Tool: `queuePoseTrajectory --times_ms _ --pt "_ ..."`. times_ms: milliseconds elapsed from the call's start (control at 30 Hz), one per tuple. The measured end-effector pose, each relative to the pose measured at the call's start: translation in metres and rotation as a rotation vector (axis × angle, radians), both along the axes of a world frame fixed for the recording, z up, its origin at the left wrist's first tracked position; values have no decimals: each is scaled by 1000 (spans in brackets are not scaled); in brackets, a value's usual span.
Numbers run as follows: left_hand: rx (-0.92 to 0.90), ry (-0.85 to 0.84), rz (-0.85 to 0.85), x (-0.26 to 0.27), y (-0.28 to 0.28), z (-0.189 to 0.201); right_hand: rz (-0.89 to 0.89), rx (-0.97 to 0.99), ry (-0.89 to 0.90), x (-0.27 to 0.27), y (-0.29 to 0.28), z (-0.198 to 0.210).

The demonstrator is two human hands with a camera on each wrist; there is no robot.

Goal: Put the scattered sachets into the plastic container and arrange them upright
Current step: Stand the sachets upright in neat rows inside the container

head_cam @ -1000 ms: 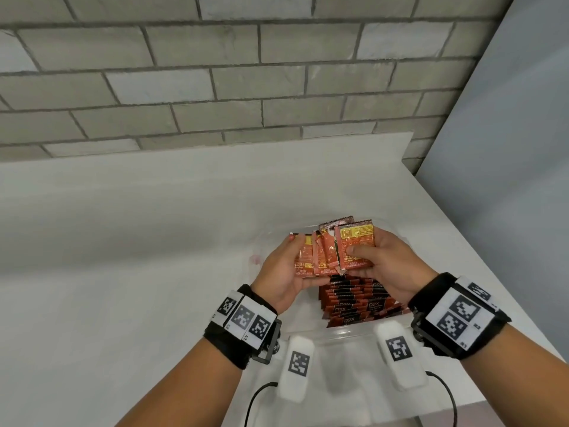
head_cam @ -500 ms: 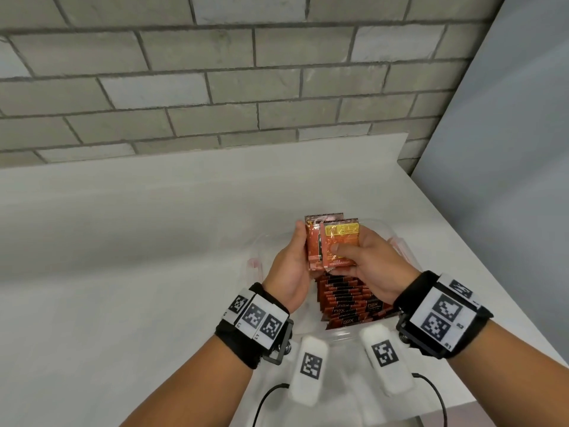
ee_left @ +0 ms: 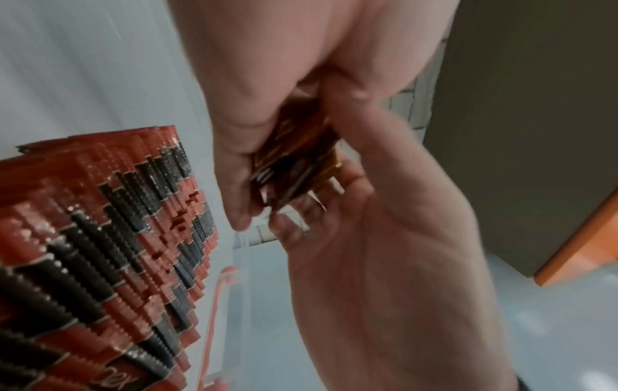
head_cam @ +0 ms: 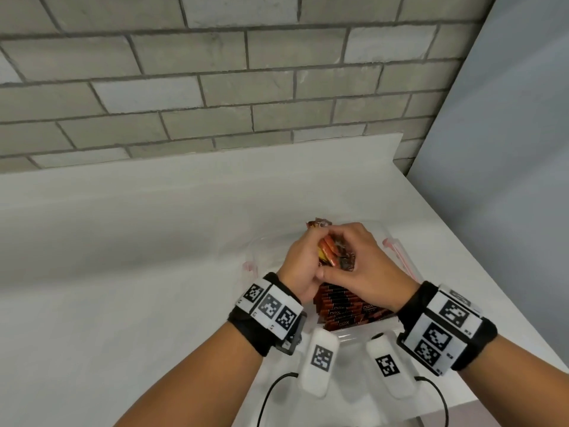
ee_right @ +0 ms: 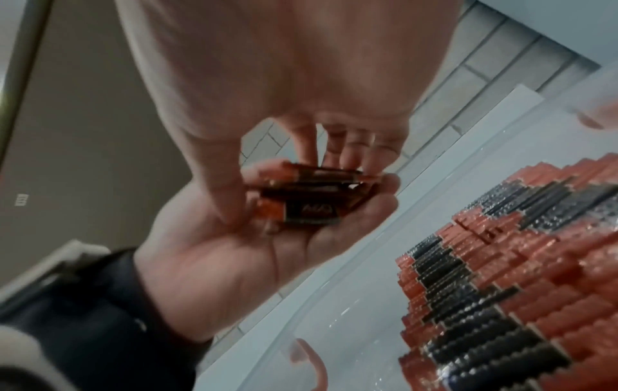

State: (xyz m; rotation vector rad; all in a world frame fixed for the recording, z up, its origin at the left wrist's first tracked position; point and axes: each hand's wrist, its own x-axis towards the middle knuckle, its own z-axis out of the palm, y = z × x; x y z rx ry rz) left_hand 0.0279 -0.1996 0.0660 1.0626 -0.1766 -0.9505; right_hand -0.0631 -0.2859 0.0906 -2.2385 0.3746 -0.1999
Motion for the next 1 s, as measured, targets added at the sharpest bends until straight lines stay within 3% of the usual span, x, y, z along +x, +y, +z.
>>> queuePoseTrajectory --times_ms 133,300,400,533,700,900,1000 --pt "-50 143 -23 1 5 -3 70 -90 33 -7 -5 -1" --pt "-85 147 -56 2 7 -2 64 -154 -101 -8 -5 -5" --pt "-143 164 -81 6 10 -1 80 -326 -129 -9 -2 -13" --pt "-154 146 -174 7 12 0 161 -365 -23 -9 -1 -16" --pt "-170 134 -249 5 13 -2 229 -557 181 -11 0 -15" --pt "-118 60 -291 10 13 4 207 -135 76 -7 -7 10" --pt "-114 59 -322 9 14 3 213 -39 110 -3 -12 16"
